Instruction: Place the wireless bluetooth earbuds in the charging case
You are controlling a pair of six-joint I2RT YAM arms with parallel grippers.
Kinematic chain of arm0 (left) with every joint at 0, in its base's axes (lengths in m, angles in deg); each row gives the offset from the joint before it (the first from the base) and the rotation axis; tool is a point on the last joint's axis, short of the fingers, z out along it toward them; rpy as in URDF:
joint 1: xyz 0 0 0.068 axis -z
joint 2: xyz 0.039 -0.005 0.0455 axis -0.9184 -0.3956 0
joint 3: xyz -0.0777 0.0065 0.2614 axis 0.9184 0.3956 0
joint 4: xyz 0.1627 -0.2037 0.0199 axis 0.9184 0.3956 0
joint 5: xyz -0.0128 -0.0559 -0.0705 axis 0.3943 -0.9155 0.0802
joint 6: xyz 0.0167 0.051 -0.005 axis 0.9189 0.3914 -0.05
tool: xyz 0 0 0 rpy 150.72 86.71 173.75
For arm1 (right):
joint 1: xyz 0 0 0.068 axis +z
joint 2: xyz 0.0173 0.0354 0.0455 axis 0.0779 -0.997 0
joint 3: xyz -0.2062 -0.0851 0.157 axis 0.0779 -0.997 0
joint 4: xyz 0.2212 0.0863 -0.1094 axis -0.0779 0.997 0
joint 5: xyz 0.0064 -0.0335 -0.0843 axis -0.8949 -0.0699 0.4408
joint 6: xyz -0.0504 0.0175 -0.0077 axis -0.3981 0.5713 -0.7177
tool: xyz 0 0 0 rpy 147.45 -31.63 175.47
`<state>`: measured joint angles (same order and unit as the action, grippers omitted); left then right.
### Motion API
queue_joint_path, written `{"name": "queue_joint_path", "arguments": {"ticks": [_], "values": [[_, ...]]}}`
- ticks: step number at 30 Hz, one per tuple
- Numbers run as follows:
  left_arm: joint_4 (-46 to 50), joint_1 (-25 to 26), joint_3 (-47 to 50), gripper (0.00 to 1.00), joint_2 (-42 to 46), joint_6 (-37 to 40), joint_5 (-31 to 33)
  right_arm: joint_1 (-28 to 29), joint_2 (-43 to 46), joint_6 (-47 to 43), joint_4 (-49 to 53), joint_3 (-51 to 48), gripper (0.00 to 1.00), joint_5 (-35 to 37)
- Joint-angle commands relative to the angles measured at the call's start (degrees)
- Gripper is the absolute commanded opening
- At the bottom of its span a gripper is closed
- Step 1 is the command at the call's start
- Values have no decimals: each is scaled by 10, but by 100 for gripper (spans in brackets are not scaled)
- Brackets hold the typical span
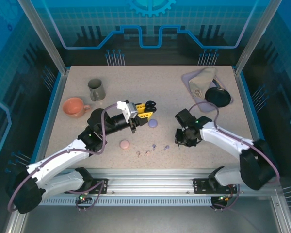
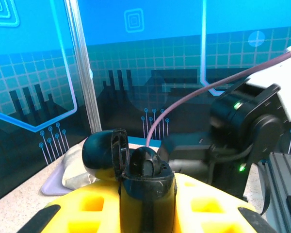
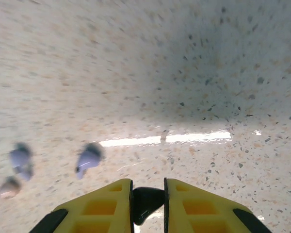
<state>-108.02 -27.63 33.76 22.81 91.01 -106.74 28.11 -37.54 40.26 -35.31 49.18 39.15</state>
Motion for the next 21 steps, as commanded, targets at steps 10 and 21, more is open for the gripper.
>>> {"name": "queue_joint_path", "arguments": {"ticks": [10, 21], "values": [[-48, 4, -22, 0, -59, -54, 7, -11, 244, -92, -15, 83, 20, 50], [-69, 28, -50, 0, -104, -58, 6, 1, 237, -139, -86, 197, 18, -29]]}}
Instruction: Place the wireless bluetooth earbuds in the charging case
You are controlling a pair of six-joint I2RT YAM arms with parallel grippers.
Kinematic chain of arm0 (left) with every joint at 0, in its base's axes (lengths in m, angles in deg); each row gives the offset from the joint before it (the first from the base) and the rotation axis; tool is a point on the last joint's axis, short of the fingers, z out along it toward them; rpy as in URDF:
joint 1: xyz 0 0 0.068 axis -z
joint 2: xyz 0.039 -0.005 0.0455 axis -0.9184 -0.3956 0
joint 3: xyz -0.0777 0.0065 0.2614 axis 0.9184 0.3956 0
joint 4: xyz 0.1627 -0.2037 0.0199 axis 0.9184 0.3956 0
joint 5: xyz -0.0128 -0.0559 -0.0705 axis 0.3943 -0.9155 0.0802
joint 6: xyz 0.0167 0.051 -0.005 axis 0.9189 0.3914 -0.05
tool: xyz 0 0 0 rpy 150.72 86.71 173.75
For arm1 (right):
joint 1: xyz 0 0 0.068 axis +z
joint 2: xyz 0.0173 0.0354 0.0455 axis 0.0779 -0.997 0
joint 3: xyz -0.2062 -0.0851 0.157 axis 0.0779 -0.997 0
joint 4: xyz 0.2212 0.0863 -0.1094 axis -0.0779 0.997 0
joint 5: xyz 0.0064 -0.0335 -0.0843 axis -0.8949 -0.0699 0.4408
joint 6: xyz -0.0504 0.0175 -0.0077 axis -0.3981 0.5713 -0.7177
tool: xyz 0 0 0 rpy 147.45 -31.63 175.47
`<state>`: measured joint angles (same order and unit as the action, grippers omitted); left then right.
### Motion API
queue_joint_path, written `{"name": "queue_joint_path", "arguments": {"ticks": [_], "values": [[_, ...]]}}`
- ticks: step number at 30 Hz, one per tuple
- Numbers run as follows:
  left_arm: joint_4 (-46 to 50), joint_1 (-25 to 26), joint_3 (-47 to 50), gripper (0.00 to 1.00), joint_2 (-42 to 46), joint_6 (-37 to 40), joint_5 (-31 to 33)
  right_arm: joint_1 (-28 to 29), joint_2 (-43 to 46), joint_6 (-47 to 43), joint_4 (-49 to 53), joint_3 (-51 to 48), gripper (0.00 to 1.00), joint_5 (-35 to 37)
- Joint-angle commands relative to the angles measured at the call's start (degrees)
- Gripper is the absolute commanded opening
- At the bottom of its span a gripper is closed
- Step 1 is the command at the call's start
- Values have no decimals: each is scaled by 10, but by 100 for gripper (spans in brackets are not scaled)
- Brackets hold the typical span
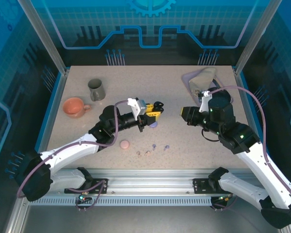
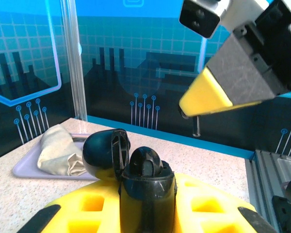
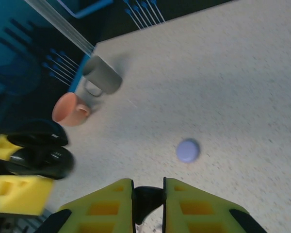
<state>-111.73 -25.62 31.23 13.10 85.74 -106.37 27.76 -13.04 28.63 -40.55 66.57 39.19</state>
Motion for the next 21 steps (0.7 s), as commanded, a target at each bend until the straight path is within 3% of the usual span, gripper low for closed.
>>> {"name": "queue_joint_path", "arguments": {"ticks": [1, 21], "values": [[-33, 9, -27, 0, -9, -5, 3, 10, -12, -26, -40, 28, 18, -32], [-41, 14, -36, 0, -23, -4, -5, 72, -77, -31, -122, 61, 18, -17]]}}
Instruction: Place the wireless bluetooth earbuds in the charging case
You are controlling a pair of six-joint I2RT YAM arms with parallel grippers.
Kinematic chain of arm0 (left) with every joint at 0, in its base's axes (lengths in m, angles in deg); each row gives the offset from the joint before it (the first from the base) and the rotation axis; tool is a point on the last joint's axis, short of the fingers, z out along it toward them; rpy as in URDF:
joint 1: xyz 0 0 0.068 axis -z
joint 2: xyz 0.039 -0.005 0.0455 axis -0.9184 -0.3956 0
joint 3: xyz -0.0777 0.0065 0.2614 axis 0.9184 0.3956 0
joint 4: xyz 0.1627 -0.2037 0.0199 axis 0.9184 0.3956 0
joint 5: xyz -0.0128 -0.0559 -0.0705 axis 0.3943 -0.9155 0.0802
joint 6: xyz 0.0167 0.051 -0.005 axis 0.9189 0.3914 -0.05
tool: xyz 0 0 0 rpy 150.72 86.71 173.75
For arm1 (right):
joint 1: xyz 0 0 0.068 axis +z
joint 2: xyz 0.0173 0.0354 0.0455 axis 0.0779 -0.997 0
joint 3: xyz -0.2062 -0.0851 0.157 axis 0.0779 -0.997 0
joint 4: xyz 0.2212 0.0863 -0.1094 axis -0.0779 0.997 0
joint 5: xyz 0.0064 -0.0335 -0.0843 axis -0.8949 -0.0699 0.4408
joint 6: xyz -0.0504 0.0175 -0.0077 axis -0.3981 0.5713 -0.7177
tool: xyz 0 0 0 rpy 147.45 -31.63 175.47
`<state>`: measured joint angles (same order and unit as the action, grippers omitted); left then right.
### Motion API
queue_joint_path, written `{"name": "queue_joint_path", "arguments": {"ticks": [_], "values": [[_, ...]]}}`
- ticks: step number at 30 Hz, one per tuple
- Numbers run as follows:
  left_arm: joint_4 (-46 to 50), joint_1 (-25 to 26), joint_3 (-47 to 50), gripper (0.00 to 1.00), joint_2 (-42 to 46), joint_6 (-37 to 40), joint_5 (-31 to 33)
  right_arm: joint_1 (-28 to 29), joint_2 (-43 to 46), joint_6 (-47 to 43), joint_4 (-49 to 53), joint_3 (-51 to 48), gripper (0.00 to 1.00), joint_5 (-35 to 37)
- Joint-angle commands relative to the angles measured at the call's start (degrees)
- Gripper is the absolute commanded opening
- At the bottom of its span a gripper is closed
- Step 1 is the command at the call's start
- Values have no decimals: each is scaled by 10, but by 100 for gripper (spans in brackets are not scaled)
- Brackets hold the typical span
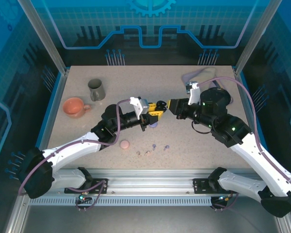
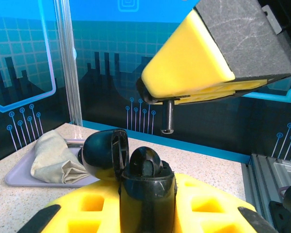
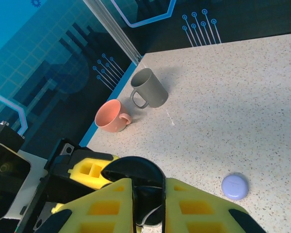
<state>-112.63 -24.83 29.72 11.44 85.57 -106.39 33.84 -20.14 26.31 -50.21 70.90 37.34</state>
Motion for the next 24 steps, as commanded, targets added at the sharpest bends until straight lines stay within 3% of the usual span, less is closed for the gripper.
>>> {"name": "queue_joint_path", "arguments": {"ticks": [1, 24], "values": [[-33, 6, -22, 0, -7, -2, -5, 13, -8, -8, -25, 18, 18, 3], [-33, 7, -21, 0, -4, -2, -6, 22, -17, 6, -14, -22, 18, 23]]}}
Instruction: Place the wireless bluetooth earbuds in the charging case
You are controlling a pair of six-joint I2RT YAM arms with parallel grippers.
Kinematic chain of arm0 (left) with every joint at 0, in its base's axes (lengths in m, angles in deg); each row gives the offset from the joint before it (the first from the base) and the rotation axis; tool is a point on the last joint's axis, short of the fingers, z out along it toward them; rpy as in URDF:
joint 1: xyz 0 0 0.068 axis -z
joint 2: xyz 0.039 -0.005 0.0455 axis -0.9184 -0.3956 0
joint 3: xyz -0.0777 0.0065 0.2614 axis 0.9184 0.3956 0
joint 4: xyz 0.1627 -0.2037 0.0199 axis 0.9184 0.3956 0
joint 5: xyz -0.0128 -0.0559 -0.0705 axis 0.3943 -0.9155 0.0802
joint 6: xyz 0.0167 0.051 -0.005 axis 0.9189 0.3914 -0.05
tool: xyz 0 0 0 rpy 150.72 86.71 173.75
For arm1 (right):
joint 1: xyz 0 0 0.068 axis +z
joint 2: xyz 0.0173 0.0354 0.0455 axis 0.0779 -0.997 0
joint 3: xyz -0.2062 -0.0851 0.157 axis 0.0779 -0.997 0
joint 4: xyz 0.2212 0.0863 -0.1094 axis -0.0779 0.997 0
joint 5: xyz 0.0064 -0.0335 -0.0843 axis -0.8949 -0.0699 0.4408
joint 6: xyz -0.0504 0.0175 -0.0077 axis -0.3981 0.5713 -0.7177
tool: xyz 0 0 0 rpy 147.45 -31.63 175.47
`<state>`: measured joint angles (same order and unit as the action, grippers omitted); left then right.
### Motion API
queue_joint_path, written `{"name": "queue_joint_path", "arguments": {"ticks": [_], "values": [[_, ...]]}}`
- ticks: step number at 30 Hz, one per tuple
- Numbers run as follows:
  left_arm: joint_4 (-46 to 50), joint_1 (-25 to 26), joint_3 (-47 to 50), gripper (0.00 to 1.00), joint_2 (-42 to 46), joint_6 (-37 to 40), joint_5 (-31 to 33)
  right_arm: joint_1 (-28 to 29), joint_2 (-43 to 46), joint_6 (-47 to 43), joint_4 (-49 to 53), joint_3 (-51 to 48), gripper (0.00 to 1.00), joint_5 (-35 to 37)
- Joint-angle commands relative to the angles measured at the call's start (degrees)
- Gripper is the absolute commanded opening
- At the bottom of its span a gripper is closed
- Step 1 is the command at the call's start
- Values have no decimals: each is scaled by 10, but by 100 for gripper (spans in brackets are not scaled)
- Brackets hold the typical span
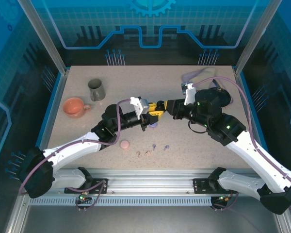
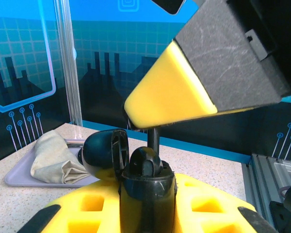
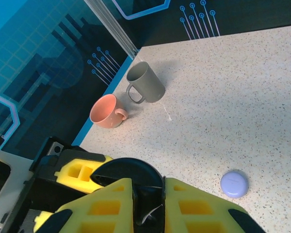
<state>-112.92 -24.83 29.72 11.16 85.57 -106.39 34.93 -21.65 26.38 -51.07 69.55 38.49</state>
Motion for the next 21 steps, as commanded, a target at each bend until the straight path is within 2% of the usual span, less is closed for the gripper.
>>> {"name": "queue_joint_path", "arguments": {"ticks": [1, 21], "values": [[-30, 7, -20, 0, -1, -2, -6, 12, -3, 5, -7, -8, 18, 11], [-30, 7, -19, 0, -2, -2, -6, 14, 3, 31, 1, -19, 17, -21]]}}
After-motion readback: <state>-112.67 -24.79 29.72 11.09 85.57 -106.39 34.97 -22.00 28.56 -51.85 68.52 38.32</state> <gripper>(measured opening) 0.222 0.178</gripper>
